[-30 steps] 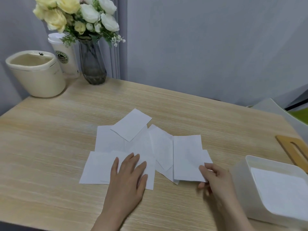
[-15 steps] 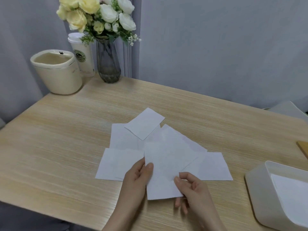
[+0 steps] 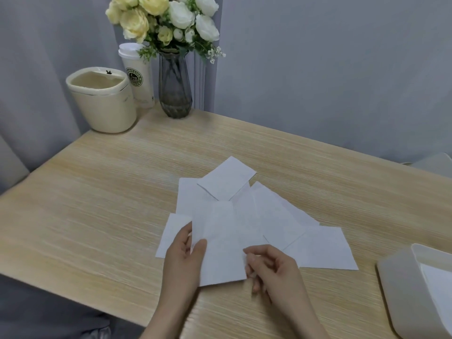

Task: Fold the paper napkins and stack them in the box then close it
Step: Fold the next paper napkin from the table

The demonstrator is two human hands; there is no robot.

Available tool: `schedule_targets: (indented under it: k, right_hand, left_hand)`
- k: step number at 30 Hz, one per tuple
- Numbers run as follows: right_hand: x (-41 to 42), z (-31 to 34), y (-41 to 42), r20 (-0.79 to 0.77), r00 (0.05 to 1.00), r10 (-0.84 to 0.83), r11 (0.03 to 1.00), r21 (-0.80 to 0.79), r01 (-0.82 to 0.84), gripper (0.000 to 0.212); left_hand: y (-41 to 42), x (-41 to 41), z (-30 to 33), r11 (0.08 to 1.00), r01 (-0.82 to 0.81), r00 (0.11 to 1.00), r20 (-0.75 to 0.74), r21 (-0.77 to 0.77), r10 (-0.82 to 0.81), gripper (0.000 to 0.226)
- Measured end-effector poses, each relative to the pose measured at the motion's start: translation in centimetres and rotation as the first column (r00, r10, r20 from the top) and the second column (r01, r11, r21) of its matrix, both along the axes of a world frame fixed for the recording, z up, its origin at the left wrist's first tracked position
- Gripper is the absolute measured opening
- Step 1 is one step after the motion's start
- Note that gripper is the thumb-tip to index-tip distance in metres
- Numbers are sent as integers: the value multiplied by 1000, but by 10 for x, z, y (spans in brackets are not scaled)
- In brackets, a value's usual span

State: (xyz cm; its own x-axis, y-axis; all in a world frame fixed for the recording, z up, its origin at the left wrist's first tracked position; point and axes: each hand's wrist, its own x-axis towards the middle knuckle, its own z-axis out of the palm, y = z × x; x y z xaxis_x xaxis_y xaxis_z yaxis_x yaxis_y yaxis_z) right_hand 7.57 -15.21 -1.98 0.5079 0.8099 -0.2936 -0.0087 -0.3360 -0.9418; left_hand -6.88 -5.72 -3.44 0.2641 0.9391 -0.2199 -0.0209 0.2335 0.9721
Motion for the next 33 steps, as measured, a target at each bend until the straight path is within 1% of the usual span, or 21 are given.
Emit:
schedule_targets:
  k: [2, 4, 5, 6, 8, 9, 12, 14, 16, 22, 28, 33]
  right_hand:
    - [6, 0, 5, 192, 981, -14, 1000, -20, 18, 12]
    - [12, -2, 9, 414, 910, 7, 998, -56, 18, 13]
    - [15, -2, 13, 501, 865, 34, 997, -72, 3, 13]
    - [19, -2, 19, 566, 821, 72, 995, -96, -21, 14]
    - [24, -1, 31, 635, 756, 162, 984, -162, -75, 18]
    - [26, 0, 38, 640, 742, 201, 976, -194, -97, 22]
    - [26, 2, 53, 611, 741, 280, 953, -269, -139, 31]
    - [25, 3, 58, 624, 715, 316, 939, -312, -143, 33]
    - [24, 4, 61, 635, 702, 323, 935, -329, -133, 30]
    - [24, 9, 59, 607, 723, 329, 932, -330, -147, 14]
    - [39, 16, 40, 629, 735, 252, 944, -328, -42, 19]
    - [57, 17, 17, 575, 806, 137, 944, -322, 70, 18]
  left_hand:
    - [7, -7, 0, 999, -54, 998, 19, -5, 54, 40]
    - [14, -15, -2, 994, -107, 994, 22, 9, 107, 39]
    - [16, -19, -3, 991, -132, 991, 18, 14, 131, 39]
    - [18, -24, -5, 988, -152, 988, 15, 15, 152, 38]
    - [20, -30, -8, 985, -175, 984, 23, 3, 174, 38]
    - [20, -32, -8, 984, -179, 983, 32, -6, 179, 38]
    - [20, -32, -9, 985, -172, 984, 46, -23, 173, 38]
    - [21, -31, -8, 987, -161, 985, 52, -25, 162, 38]
    - [21, -31, -8, 988, -156, 986, 48, -22, 157, 40]
    - [22, -31, -11, 987, -159, 987, 33, -9, 159, 38]
    - [21, -30, -9, 988, -153, 988, 25, 2, 153, 41]
    - [21, -25, -9, 986, -165, 986, 32, -20, 165, 38]
